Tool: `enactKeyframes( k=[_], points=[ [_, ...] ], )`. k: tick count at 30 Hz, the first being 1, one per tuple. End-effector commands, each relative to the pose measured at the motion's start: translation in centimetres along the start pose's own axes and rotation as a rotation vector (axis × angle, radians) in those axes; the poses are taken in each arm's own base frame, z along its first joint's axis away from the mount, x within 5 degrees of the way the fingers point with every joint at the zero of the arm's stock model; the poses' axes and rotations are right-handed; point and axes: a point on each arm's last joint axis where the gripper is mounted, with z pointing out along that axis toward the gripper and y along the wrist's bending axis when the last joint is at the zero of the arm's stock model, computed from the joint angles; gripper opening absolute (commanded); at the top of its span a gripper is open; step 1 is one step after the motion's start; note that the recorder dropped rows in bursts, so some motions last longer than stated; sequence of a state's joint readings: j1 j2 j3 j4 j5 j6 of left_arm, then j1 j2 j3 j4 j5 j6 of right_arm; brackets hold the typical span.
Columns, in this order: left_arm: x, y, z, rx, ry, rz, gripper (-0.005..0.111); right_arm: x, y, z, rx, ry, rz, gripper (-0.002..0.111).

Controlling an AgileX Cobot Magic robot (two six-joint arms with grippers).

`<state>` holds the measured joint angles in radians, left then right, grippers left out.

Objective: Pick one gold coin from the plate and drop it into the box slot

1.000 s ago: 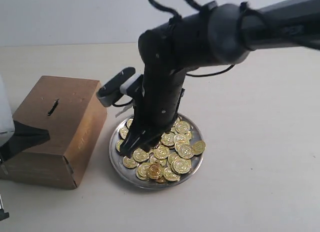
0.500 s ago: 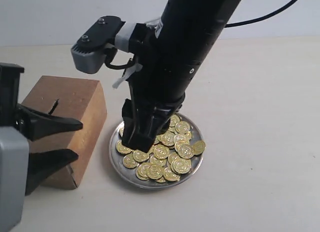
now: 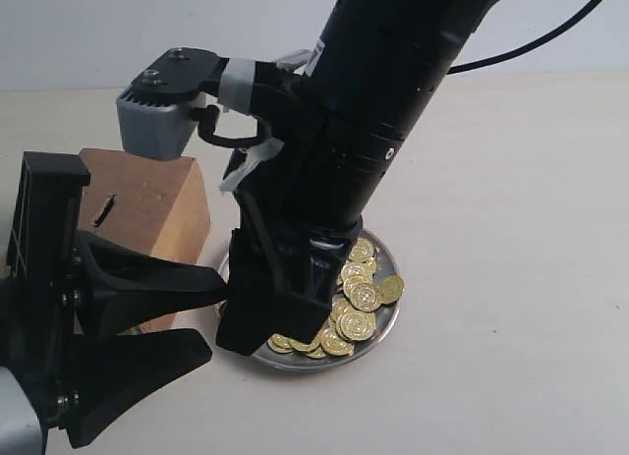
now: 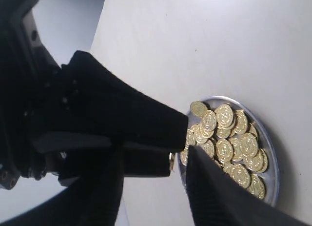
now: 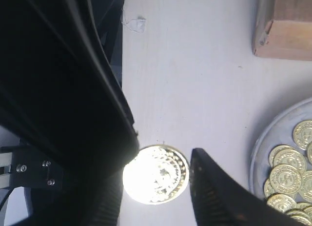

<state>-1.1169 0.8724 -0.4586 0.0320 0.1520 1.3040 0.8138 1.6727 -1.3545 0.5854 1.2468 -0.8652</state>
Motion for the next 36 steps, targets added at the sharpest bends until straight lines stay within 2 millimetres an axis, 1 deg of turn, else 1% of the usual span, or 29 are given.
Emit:
enactKeyframes(
  k=[1,4,8,14,23,25,26,28,31,35,36],
  points=[
    [-0.2,0.2,0.0,-0.013,-0.013,-0.01,0.042,-0.4,0.3,-0.4,0.001,-0.053,-0.003,0.033],
    [0.0,0.2,0.0,-0.012,0.0,-0.074,0.042,-0.4,0.6,-0.7,0.007,-0.062,-0.009,0.033],
    [0.6,0.4,0.0,-0.02,0.03,-0.089,0.042,-0.4,0.9,-1.2,0.013,-0.073,-0.019,0.033],
    [0.8,0.4,0.1,-0.021,0.038,-0.094,0.042,-0.4,1.0,-1.2,0.013,-0.076,-0.02,0.033],
    [0.8,0.8,1.5,-0.064,0.025,-0.093,0.041,-0.7,1.2,-1.2,-0.006,-0.098,-0.021,0.033],
    [0.8,0.7,1.6,-0.06,0.026,-0.094,0.038,-0.6,1.1,-1.2,-0.004,-0.096,-0.022,0.033],
    [0.8,0.7,1.6,-0.058,0.027,-0.094,0.033,-0.6,1.1,-1.2,-0.003,-0.095,-0.023,0.033],
    [0.8,0.7,1.6,-0.058,0.027,-0.094,0.022,-0.6,1.1,-1.2,-0.003,-0.095,-0.023,0.033],
    [0.8,0.7,1.6,-0.056,0.027,-0.1,0.0,-0.6,1.1,-1.2,-0.001,-0.092,-0.024,0.033],
    [0.8,0.4,1.6,-0.031,0.035,-0.105,0.0,-0.6,1.1,-1.2,0.0,-0.092,-0.028,0.034],
    [0.9,0.3,1.6,-0.016,0.039,-0.102,0.0,-0.6,1.1,-1.2,-0.004,-0.096,-0.024,0.036]
  ],
)
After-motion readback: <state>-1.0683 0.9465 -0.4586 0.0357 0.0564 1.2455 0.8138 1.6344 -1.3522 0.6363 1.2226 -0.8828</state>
